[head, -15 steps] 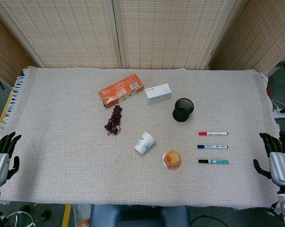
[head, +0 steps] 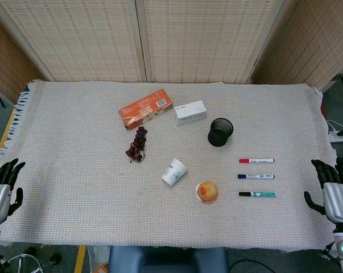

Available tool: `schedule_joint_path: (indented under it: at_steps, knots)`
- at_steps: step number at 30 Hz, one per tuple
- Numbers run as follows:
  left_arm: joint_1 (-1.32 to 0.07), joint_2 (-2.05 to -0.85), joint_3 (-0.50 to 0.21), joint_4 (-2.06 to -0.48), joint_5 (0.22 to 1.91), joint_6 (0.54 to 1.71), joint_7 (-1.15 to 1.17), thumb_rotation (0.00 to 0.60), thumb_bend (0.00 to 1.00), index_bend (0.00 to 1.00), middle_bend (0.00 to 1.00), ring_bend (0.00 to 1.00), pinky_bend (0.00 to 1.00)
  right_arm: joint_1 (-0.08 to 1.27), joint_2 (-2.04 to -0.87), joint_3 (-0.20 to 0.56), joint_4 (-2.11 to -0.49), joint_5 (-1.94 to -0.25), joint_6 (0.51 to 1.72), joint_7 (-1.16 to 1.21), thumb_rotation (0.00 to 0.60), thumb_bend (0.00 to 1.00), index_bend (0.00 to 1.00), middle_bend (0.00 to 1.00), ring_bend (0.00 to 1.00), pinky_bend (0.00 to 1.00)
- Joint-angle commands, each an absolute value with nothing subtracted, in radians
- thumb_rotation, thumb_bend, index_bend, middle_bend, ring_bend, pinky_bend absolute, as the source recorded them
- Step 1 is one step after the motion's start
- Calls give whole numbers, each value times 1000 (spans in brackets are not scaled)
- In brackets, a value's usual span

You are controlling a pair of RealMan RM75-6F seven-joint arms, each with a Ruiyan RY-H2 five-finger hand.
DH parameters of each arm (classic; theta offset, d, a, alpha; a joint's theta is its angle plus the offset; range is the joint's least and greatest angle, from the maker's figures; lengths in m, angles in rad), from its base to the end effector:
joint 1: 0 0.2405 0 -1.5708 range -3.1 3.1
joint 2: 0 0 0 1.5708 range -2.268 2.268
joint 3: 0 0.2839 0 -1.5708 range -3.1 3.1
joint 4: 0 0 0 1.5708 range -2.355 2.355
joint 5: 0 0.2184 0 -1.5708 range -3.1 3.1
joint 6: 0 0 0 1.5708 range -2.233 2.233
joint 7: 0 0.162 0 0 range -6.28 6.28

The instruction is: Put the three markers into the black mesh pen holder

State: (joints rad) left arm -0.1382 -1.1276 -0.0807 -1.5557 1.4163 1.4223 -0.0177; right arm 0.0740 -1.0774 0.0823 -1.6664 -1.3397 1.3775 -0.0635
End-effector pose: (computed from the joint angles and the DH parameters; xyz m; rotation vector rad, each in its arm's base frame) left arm -0.3520 0.2280 0.1680 -1.3575 -0.9080 -0.8716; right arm -0.3599 -0.2021 0.1710 1.3020 -1.0009 0.7471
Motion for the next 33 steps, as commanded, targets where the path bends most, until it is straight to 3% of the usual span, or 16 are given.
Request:
schedule_joint_path:
  at_steps: [1, 5, 15, 33]
  knots:
    - [-138, -1128, -80, -1558, 1418, 1424, -16, 600, 606, 98, 0, 0, 98, 78, -1085, 78, -1656, -1358, 1380, -66, 600, 320, 45, 56, 75, 0]
    - [-138, -1127, -80, -1558, 1417, 1423, -15, 600, 606, 99, 0, 0, 97, 86, -1116, 60, -1639, -1396, 1375, -79, 600, 322, 150, 57, 102, 0]
    - [-139, -1123, -81, -1563, 1409, 1416, -14, 600, 606, 99, 0, 0, 98, 150, -1210, -9, -1655, -1427, 1230, -248, 600, 320, 249, 57, 107, 0]
    - [-140, -1124, -81, -1559, 1401, 1407, -16, 600, 606, 99, 0, 0, 98, 247, -1340, 66, -1561, -1238, 1102, -367, 600, 317, 314, 56, 115, 0]
